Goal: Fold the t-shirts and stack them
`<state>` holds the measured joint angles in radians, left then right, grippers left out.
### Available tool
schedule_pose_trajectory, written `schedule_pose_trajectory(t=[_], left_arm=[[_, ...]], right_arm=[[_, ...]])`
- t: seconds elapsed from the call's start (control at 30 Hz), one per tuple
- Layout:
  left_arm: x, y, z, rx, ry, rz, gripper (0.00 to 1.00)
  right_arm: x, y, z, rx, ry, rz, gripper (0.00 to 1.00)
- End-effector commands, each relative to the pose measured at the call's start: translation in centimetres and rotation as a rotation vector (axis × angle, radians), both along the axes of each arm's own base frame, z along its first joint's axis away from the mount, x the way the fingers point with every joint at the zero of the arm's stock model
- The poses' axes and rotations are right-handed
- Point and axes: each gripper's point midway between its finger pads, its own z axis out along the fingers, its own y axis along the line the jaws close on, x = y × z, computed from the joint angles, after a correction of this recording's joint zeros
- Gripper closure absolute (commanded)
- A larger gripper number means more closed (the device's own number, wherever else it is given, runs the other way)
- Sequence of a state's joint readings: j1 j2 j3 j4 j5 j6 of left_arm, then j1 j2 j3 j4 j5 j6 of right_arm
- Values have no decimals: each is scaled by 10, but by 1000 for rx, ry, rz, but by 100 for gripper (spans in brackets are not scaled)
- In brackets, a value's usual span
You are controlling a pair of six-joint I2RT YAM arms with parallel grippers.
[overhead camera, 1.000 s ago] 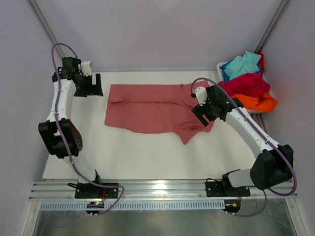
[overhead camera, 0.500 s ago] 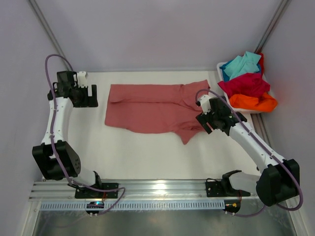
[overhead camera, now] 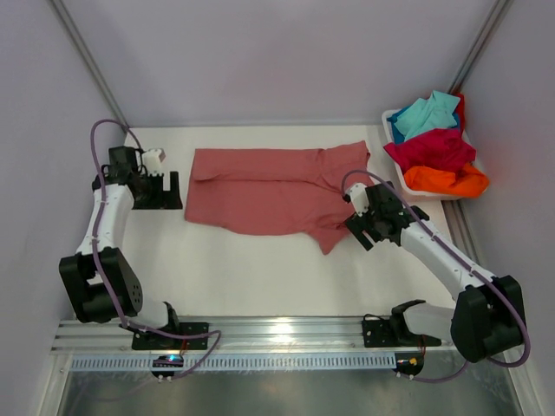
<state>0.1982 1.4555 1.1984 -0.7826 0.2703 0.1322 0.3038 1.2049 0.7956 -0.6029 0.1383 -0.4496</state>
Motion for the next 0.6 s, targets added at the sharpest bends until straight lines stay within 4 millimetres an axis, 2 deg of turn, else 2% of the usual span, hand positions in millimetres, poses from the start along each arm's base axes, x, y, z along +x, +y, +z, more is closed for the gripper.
schedule_pose_trajectory(t=[0.0, 0.17, 0.23, 0.43, 0.47, 0.57], left_arm=[[1, -12, 2, -48, -22, -100, 6], [-14, -1, -21, 46, 46, -184, 9], [-11, 0, -30, 41, 55, -189, 8], [7, -11, -41, -49, 68, -173, 10], [10, -11, -47, -57, 76, -175, 10], [19, -13, -56, -76, 68, -178, 11]], right_arm=[[-7, 5, -9, 8, 41, 69, 14], [-19, 23, -8, 79, 85, 182, 14], [-18, 27, -10, 90, 97, 208, 14], [-18, 46, -25, 64, 171, 277, 14], [-19, 54, -26, 58, 168, 305, 15], [-16, 60, -32, 31, 152, 316, 15]])
